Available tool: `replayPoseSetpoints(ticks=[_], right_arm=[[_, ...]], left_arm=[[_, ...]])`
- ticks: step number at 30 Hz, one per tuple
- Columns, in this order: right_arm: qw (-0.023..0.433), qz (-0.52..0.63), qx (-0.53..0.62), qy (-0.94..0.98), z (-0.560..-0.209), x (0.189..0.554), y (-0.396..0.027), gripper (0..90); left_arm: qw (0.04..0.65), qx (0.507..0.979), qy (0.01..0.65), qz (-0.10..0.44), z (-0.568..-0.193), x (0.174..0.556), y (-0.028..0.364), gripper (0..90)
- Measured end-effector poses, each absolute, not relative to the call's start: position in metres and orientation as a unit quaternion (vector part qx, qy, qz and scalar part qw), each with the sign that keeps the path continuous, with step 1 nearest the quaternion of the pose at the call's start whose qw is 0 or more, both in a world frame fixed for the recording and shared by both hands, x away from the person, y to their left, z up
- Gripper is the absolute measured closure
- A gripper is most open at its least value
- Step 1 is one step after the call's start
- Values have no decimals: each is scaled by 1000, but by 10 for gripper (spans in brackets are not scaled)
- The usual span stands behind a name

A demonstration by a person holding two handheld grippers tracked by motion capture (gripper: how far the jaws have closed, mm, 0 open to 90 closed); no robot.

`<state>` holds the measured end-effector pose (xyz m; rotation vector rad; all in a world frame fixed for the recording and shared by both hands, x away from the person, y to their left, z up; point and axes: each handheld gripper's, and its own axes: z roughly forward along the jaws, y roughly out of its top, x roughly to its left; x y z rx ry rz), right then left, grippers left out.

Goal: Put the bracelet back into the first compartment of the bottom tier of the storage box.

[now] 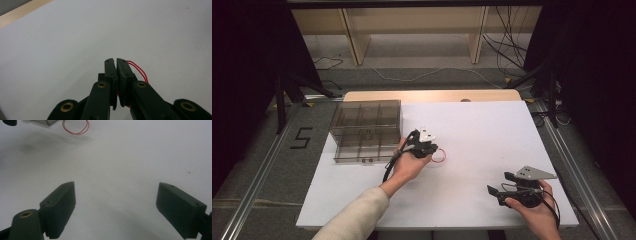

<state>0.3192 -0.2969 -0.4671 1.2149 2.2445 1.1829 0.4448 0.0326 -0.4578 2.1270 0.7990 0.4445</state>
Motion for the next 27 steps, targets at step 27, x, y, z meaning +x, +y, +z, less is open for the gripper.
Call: replayPoseSetpoints(ticks=[27], right_arm=[[164,415,426,787,-467,319,-297,167]], left_arm=[[405,828,342,182,-453,439,63,875]])
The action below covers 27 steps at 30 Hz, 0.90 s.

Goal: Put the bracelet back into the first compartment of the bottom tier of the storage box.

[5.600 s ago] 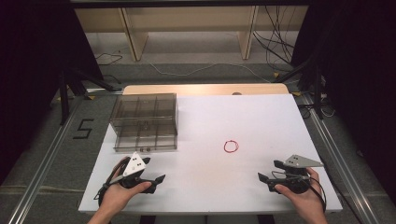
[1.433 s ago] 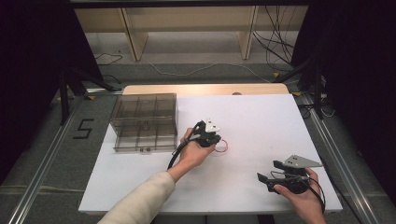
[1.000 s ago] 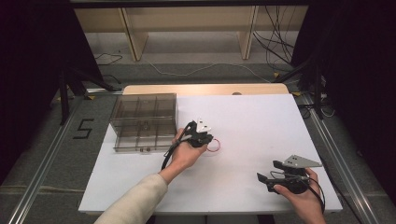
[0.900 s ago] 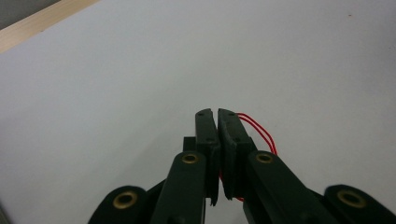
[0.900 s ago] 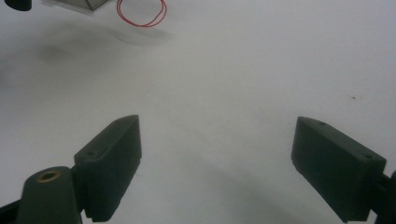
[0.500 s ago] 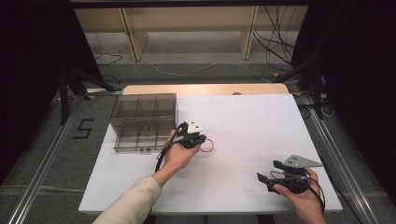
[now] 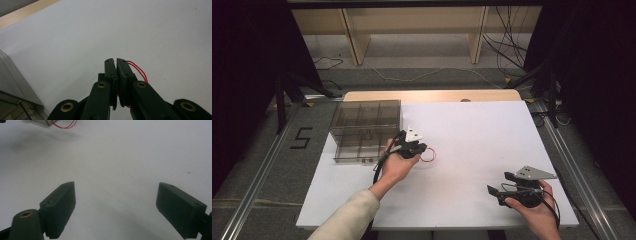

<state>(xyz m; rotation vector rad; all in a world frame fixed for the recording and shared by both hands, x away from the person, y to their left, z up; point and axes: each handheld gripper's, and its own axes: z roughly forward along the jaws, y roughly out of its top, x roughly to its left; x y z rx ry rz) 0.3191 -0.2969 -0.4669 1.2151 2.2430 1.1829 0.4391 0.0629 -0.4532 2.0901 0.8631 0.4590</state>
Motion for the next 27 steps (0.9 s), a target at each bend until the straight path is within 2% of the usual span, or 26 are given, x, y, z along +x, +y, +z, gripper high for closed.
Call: replayPoseSetpoints(ticks=[27], right_arm=[[166,419,425,785,-467,319,-297,167]], left_arm=[[398,817,368,195,-448,435,100,875]])
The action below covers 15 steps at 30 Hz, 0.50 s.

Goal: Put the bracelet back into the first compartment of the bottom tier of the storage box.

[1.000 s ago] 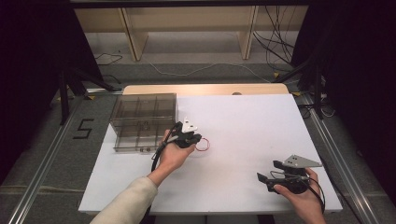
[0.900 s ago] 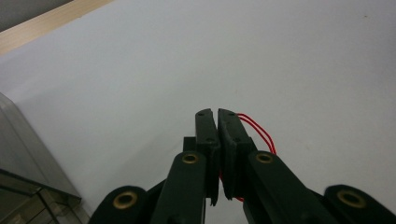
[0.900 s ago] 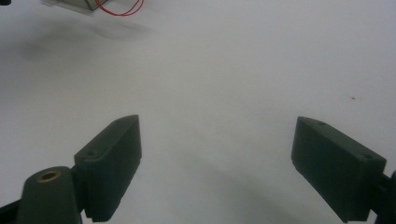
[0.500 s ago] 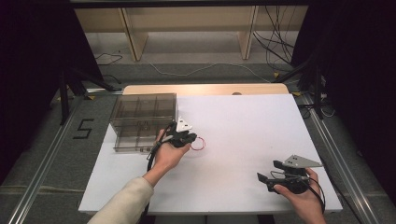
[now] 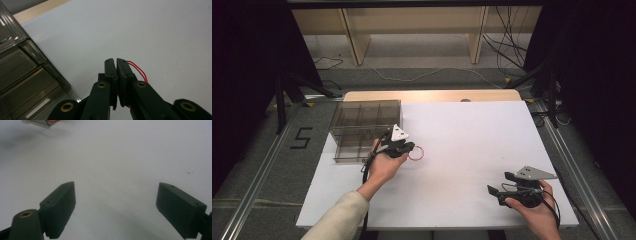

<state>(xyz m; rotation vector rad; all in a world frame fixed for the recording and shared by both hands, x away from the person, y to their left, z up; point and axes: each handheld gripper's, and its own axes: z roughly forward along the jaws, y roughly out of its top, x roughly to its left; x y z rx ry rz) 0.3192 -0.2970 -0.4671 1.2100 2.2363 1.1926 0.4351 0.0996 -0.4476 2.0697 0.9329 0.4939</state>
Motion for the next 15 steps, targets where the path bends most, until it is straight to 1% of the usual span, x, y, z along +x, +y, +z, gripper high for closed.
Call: replayPoseSetpoints(ticks=[15], right_arm=[[165,416,425,787,-467,319,-297,167]], left_arm=[[393,813,380,200,-447,432,118,875]])
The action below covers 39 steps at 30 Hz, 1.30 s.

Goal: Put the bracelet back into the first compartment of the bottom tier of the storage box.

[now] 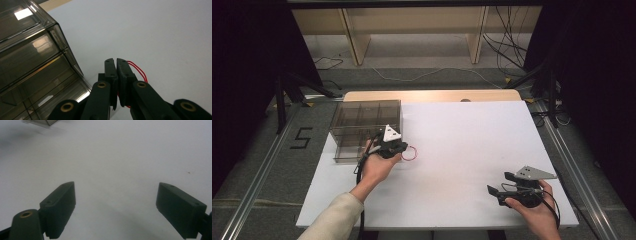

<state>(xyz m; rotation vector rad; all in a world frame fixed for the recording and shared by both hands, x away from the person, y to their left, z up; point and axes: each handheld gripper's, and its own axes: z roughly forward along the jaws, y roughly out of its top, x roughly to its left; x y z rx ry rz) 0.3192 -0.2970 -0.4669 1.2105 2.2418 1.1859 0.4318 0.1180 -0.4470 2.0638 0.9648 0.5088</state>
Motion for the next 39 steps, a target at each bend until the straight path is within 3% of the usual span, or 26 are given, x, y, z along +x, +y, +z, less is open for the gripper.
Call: replayPoseSetpoints(ticks=[39], right_arm=[[166,419,424,786,-467,319,-297,168]], left_arm=[[382,803,406,212,-445,429,151,875]])
